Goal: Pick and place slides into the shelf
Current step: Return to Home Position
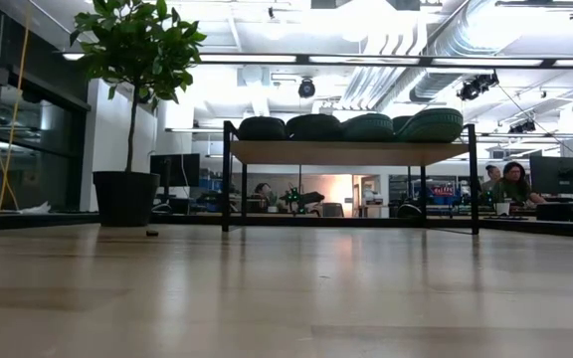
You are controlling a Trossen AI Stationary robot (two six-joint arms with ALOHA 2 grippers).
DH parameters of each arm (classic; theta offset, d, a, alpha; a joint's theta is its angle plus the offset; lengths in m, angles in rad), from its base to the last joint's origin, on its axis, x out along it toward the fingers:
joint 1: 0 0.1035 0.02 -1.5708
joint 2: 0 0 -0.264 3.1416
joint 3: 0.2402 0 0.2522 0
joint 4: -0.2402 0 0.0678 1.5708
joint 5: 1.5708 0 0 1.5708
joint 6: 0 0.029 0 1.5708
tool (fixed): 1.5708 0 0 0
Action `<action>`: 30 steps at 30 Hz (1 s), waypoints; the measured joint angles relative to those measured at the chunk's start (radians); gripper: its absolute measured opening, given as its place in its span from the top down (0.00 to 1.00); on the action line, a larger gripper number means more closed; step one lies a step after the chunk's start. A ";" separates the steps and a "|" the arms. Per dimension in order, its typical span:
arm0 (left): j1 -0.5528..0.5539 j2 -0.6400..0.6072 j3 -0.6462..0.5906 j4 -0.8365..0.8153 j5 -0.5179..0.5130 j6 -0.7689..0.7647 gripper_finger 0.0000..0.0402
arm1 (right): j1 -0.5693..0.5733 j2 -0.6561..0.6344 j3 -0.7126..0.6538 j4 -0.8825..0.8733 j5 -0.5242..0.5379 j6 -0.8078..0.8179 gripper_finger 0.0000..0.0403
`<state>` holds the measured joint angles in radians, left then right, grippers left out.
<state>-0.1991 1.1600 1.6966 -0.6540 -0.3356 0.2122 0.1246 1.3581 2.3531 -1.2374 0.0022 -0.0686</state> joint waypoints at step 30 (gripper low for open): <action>-0.024 -0.107 -0.063 -0.120 0.063 -0.038 0.29 | 0.000 -0.590 -0.877 0.592 0.052 0.053 0.50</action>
<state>-0.2230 1.0527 1.6339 -0.7737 -0.2729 0.1743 0.1246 0.7684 1.4761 -0.6455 0.0538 -0.0154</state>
